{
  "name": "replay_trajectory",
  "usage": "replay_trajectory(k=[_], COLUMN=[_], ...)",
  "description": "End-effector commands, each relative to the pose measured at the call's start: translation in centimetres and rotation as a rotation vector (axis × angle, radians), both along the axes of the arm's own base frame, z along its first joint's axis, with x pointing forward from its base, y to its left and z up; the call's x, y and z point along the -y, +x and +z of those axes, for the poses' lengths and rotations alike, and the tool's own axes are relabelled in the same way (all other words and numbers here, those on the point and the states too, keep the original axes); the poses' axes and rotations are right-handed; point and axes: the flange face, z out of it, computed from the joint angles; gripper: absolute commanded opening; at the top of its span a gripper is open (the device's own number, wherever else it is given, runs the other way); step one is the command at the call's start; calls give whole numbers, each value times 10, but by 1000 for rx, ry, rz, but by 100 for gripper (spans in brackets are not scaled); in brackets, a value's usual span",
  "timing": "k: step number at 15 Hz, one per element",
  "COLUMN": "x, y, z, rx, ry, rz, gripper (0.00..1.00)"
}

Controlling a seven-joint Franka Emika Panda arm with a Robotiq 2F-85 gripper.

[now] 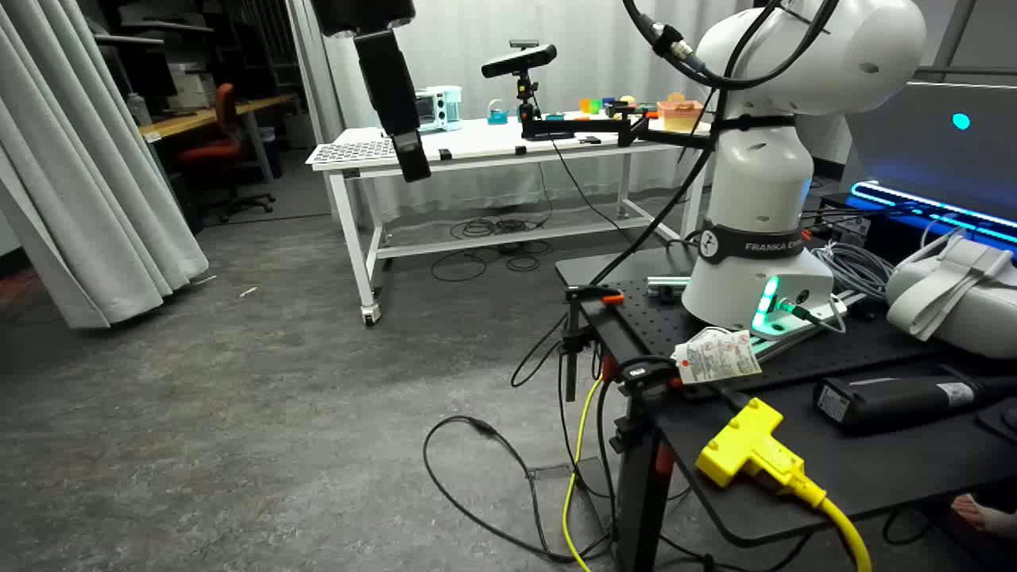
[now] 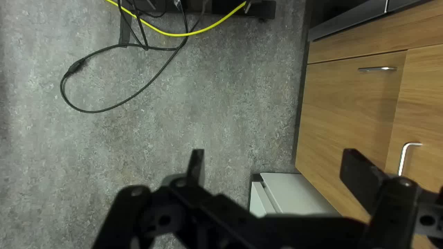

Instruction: Open the drawer

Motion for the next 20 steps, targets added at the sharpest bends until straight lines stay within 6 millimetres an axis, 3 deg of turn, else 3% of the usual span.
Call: replay_trajectory(k=[1,12,16,20], x=[0,-3,-20,-53], y=[0,7,31,66], z=[0,-5,-21,-47], rx=[-2,10,77,150], ry=[0,-13,-40,-4], rz=[0,14,54,97], gripper=[100,100,100,100])
